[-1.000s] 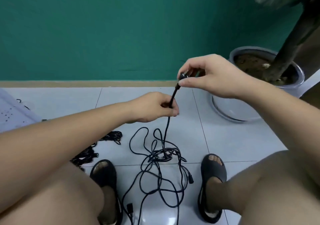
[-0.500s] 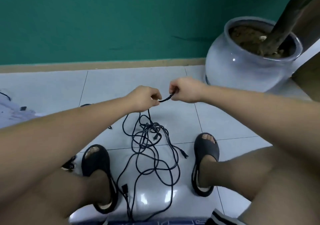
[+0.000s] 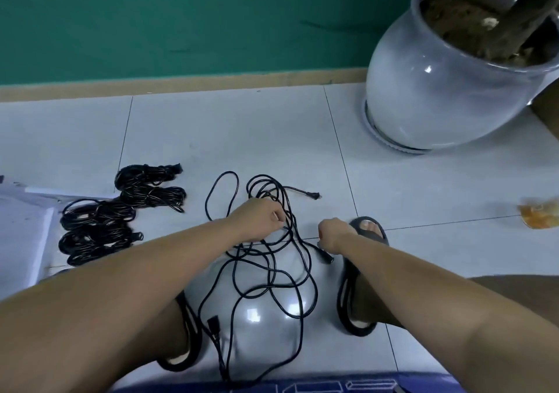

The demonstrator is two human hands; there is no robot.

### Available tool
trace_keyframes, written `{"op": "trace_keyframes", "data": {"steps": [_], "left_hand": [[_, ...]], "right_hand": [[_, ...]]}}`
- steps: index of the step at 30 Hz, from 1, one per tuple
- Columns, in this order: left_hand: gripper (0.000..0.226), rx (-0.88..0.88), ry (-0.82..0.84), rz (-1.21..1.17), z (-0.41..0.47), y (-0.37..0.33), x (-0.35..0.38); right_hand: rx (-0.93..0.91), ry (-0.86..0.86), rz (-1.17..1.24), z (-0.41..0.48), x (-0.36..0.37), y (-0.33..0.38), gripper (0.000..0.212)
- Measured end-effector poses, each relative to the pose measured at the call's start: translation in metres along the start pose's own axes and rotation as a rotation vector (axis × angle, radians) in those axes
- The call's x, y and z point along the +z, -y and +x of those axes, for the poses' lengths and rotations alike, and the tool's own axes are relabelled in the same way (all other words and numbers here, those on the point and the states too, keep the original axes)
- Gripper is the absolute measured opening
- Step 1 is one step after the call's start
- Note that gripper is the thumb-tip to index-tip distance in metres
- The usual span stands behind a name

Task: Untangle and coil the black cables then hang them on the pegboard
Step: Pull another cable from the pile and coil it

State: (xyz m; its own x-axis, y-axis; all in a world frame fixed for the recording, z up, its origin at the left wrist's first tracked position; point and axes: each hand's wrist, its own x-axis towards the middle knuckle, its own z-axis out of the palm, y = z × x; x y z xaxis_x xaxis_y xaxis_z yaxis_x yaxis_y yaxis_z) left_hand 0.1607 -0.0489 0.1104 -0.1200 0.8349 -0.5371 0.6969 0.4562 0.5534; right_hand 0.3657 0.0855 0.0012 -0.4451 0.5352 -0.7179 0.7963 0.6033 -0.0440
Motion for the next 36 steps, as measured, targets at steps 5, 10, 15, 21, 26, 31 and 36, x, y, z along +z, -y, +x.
{"op": "trace_keyframes", "data": {"steps": [5,10,15,21,26,31,36], "left_hand": [[0.019,-0.041,0.037,-0.074,0.002,0.015,0.035],[0.016,-0.048,0.053,-0.103,0.001,0.021,0.048],[0.026,-0.010,-0.017,-0.142,0.001,0.012,0.038],[0.062,0.098,-0.092,-0.086,0.001,-0.006,0.013],[0.053,0.179,-0.249,0.018,-0.009,-0.025,-0.004],[0.006,0.215,-0.305,-0.004,-0.031,-0.043,-0.032],[0.008,0.201,-0.339,-0.225,-0.068,-0.066,-0.064]], "right_hand": [[0.090,-0.022,0.035,0.011,0.059,-0.013,0.039],[0.077,-0.038,0.077,0.013,0.075,-0.012,0.040],[-0.067,-0.018,0.035,-0.001,0.020,0.006,0.029],[-0.221,-0.026,0.192,-0.058,-0.106,0.034,0.030],[-0.294,-0.020,0.319,-0.121,-0.187,0.040,0.028],[-0.400,-0.038,0.526,-0.186,-0.251,0.038,0.017],[-0.524,-0.114,0.745,-0.254,-0.291,0.040,0.022]]}}
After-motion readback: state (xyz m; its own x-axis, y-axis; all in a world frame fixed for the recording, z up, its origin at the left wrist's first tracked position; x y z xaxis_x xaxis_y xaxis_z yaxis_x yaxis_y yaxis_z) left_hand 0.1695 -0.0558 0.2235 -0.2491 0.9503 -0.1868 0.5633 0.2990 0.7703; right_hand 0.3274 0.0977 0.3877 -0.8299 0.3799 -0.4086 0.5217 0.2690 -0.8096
